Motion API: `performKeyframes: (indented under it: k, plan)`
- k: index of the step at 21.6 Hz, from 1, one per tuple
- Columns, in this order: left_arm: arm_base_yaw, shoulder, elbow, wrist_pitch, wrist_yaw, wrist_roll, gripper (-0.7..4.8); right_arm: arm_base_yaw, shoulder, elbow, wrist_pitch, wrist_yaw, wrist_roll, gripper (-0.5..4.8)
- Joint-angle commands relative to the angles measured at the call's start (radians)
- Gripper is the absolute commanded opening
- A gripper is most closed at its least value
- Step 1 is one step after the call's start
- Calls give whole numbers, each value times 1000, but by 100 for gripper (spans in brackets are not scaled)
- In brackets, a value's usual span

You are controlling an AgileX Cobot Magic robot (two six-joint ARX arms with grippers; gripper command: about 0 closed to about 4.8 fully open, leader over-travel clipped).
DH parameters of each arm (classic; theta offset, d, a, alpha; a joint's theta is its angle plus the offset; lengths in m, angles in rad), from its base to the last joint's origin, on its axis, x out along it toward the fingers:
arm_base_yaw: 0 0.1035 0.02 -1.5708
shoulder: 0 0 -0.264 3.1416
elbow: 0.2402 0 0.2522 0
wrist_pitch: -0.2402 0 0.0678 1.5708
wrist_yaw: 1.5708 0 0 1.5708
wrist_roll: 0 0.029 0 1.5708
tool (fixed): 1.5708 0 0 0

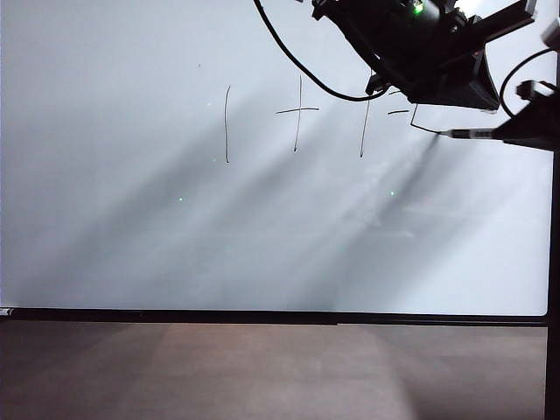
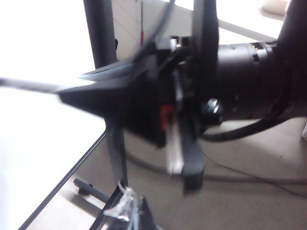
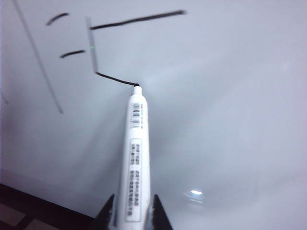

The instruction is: Reach to the right to find the marker pen, pick it up, and write the answer to the math problem on the whiteboard.

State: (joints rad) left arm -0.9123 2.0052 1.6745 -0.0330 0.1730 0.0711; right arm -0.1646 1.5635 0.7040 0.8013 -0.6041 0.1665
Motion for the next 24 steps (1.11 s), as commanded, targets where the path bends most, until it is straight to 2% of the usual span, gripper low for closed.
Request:
performKeyframes:
  k: [1, 8, 14, 18, 22, 24]
  plan:
    - [-2, -8, 6, 20, 6, 0, -5, -47, 2, 8, 11, 64, 16, -4]
    - [-2, -8, 6, 19, 6, 0, -5, -94, 1, 8, 18, 60, 17, -4]
    - [-2, -8, 6, 20, 6, 0, -5, -90, -83, -25, 0, -1, 20, -4]
    - [-2, -8, 6, 20, 6, 0, -5, -100, -232, -148, 27, 2, 52, -4]
    - [-2, -8, 6, 20, 6, 0, -5, -118, -337, -290, 148, -6, 154, -4]
    - [-2, -8, 6, 19, 6, 0, -5, -129, -404, -366, 156, -26, 190, -4]
